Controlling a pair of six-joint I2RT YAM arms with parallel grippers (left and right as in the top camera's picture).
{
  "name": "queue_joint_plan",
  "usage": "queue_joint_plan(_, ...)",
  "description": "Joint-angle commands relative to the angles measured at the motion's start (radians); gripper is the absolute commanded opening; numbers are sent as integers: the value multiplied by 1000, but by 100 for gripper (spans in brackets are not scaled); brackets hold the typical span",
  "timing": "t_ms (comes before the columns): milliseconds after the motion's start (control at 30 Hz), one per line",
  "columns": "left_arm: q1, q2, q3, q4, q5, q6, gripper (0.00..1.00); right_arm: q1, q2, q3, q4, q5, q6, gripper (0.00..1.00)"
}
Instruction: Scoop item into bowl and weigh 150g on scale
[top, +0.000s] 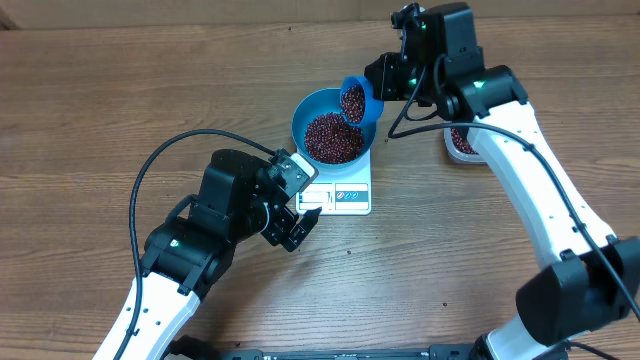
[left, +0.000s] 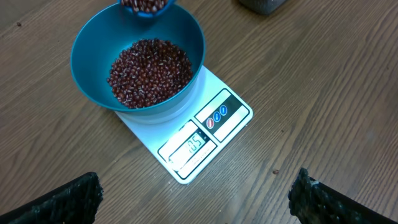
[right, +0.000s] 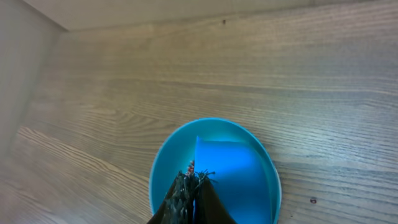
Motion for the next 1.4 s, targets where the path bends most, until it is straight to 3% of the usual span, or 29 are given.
queue_joint_plan(0,4,-12,-5,0,15,8,100,15,31,33,8,14,-38,4)
queue_joint_plan(367,4,-12,-5,0,15,8,100,78,32,33,22,41,-174,4)
queue_joint_plan(500,4,-12,-5,0,15,8,99,94,32,33,18,110,-179,4)
queue_joint_plan(1367,4,-11,-5,0,15,8,100,115,32,33,15,100,-304,4)
